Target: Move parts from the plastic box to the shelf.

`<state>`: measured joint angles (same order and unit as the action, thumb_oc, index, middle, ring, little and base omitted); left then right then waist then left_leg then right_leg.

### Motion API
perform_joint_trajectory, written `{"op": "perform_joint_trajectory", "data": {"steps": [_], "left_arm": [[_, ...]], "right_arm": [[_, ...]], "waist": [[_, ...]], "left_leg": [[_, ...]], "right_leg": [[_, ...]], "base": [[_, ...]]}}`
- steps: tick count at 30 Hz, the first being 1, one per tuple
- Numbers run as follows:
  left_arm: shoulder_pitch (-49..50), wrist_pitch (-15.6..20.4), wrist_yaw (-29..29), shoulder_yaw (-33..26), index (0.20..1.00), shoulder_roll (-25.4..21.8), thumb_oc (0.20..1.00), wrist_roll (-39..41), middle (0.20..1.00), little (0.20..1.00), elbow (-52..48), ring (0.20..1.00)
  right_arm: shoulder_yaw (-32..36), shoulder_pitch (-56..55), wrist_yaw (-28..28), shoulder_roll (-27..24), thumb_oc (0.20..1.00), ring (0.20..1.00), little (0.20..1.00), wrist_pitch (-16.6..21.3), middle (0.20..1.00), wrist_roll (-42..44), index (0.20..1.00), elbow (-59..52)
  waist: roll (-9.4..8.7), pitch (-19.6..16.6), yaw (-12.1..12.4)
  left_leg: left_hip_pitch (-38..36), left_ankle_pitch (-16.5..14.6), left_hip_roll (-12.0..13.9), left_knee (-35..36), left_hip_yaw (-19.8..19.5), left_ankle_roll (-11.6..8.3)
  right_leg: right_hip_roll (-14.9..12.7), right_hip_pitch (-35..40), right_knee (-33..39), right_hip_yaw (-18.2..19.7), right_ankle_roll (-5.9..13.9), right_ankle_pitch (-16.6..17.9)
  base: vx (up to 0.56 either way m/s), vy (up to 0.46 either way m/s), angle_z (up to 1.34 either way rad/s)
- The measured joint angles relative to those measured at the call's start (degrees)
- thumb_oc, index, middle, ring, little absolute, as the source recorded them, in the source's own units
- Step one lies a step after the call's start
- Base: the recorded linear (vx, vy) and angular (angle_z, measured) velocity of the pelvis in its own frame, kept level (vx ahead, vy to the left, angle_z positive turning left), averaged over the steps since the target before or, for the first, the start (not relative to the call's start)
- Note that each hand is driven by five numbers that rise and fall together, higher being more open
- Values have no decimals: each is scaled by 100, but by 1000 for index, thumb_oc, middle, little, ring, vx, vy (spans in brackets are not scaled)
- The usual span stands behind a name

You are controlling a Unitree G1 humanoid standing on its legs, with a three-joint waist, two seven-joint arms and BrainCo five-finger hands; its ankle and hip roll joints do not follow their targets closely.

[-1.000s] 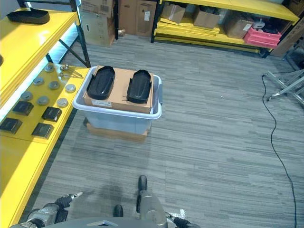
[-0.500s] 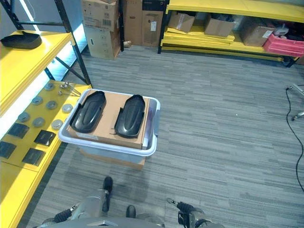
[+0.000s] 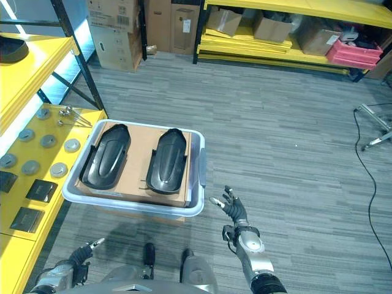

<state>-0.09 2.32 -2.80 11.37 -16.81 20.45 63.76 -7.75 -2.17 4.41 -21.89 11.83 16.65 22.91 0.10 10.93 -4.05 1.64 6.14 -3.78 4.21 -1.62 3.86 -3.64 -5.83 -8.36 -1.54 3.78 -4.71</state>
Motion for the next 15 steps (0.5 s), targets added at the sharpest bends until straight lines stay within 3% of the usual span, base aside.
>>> {"op": "perform_joint_trajectory", "data": {"steps": [2,3,5,9,11,13,15], "left_arm": [[237,-1,11,3,1000,16,1000,82,1000,1000,-5,1000],[359,2,6,-13,1000,57,1000,81,1000,1000,-6,1000],[518,2,5,12,1000,232,1000,66,1000,1000,1,1000],[501,31,-53,247,1000,419,1000,-106,1000,1000,-20,1000],[426,103,-49,377,1000,446,1000,-172,1000,1000,-23,1000],[358,164,-50,506,1000,461,1000,-171,1000,1000,-21,1000],[358,165,-49,537,1000,481,1000,-150,1000,1000,-17,1000]], "right_arm": [[11,53,113,-193,1000,1000,1000,-69,1000,-138,1000,-469],[9,94,212,-251,1000,1000,1000,-153,1000,-179,1000,-617],[-35,205,349,-460,1000,1000,1000,-286,1000,-366,1000,-850],[-240,719,701,-716,1000,1000,1000,-545,1000,-584,1000,-706],[-354,1316,907,-765,542,542,542,-719,542,-804,542,-537],[-475,1935,1061,-811,476,476,476,-798,476,-809,476,-329],[-596,2327,1132,-807,551,551,551,-939,551,-809,551,-235]], "waist": [[0,3,-63],[12,4,-81],[49,18,-77],[175,92,-10],[293,173,77],[380,276,147],[410,344,282]], "left_leg": [[1,-10,53,34,3,-79],[0,-25,92,39,5,-151],[6,-37,160,65,14,-277],[48,33,254,32,3,-324],[154,7,267,33,1,-376],[276,46,266,34,-2,-424],[343,65,265,48,-25,-435]], "right_leg": [[65,282,698,20,11,665],[110,437,991,7,-11,824],[185,584,1324,-18,-87,1022],[264,568,1313,-108,-153,1043],[282,474,1321,-108,-173,1039],[281,344,1313,-116,-192,1095],[283,289,1314,-150,-188,1103]], "base": [[90,-42,-7],[58,-26,-8],[31,-16,-6],[-9,5,2],[-19,33,0],[-29,23,4],[-36,18,8]]}}
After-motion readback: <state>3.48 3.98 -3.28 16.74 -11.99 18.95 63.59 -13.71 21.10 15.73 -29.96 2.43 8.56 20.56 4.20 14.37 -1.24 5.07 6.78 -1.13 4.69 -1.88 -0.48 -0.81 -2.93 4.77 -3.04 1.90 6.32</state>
